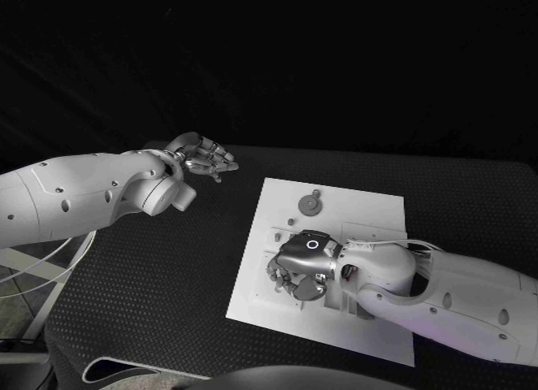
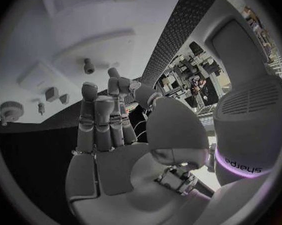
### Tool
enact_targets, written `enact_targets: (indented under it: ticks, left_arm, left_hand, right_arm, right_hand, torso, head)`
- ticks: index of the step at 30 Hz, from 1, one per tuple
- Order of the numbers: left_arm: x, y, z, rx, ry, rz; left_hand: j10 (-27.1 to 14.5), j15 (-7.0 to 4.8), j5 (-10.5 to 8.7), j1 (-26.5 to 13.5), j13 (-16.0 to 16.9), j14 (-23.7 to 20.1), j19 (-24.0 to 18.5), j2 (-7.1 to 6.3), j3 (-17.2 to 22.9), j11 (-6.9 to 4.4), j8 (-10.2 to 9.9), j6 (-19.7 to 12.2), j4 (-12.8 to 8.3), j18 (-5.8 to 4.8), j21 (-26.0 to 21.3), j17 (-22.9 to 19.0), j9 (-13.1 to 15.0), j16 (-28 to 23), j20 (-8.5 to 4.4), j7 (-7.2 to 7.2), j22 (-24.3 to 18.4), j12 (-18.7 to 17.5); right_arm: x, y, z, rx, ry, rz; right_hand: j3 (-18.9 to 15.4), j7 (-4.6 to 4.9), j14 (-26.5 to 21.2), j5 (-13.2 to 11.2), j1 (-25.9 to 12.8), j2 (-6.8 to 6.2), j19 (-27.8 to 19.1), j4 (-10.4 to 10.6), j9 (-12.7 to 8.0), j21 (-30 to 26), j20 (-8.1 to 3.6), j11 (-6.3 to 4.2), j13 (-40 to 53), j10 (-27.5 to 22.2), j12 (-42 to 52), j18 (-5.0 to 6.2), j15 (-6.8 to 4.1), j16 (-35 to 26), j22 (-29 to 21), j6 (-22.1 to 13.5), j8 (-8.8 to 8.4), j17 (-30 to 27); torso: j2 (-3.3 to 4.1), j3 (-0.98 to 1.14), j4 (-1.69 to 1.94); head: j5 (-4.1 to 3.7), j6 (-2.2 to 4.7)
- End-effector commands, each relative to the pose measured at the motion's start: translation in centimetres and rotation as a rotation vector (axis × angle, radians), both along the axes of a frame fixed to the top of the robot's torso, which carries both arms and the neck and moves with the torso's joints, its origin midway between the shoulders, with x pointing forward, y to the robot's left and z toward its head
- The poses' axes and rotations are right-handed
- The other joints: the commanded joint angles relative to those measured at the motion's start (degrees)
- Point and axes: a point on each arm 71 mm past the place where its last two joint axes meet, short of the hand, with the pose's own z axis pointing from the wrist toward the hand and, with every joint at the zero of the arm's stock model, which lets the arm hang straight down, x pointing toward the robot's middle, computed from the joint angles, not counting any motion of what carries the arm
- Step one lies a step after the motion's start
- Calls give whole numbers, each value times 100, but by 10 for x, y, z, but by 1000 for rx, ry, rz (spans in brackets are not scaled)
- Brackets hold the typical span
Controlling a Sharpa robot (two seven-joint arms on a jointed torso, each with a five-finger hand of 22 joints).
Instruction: Assemble the parts on the task board
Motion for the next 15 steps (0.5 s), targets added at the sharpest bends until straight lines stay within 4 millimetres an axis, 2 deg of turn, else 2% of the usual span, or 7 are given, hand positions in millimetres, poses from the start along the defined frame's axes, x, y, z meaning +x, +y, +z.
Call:
enact_targets:
  ticks: [1, 8, 15]
  left_arm:
    - [0, -2, 1, -8, -2, -6]
    - [1, -3, 1, -9, -2, -8]
    - [1, -3, 1, -9, 0, -9]
  left_hand:
    - [-31, -6, -39, -44, -10, -40, -45, -1, -15, -5, 13, 29, 4, 96, -12, -6, -6, -24, 5, 27, -7, -14]
    - [-37, -5, -42, -49, -11, -41, -44, 1, -12, -3, 11, 25, 4, 96, -11, -7, -10, -23, 6, 29, -10, -15]
    - [-43, -4, -45, -57, -12, -42, -45, -3, -12, -2, 8, 18, 4, 96, -11, -8, -14, -23, 6, 32, -12, -16]
  right_arm:
    - [0, 0, -2, -15, 12, 4]
    - [1, 2, -4, -17, 20, 6]
    - [1, 2, -7, -23, 30, 8]
  right_hand:
    - [57, -73, 42, 21, 1, -30, 23, 12, 164, 35, -24, -18, 10, 13, -20, 167, -14, -24, 94, 247, 125, -9]
    - [58, -73, 45, 21, -1, -29, 24, 12, 164, 33, -24, -18, 11, 13, -23, 167, -15, -26, 93, 246, 123, -10]
    - [59, -73, 45, 21, -4, -29, 24, 12, 164, 31, -23, -18, 12, 13, -24, 167, -14, -29, 92, 247, 122, -11]
  torso:
    - [1, 0, -3]
    - [-1, 6, 0]
    - [-1, 7, 2]
  head:
    - [-22, 20]
    - [-24, 32]
    - [-13, 13]
